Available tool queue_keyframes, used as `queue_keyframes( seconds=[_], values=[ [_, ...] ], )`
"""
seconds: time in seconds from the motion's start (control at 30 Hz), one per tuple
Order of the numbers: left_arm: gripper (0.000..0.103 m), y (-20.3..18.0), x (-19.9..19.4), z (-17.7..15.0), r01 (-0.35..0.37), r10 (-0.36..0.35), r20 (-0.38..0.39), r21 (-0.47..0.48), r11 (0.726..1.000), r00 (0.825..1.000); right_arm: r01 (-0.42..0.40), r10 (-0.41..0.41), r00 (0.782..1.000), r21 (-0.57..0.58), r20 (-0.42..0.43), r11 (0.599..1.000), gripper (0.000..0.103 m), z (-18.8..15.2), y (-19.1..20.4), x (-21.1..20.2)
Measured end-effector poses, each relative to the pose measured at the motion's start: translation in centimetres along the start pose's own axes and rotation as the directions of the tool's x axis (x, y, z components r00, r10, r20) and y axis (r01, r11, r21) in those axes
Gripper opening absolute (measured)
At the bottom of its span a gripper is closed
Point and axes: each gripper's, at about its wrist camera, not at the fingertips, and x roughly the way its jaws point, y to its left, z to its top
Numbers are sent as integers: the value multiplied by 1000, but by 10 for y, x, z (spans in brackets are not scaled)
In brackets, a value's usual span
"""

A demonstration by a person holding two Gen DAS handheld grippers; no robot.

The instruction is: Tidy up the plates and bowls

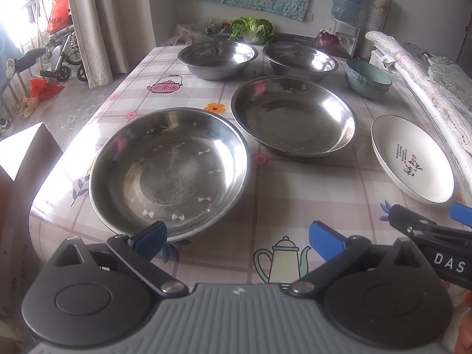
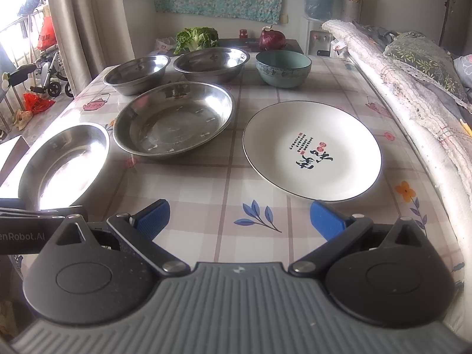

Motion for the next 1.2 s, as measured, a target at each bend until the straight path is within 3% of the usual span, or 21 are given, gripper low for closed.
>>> queue_keyframes(
  seconds=[1.2],
  values=[
    [103, -1, 0, 4, 3, -3, -2, 1, 1000, 1000, 3, -3, 1000, 6, -8, 1000, 102, 3, -2, 3]
  ],
)
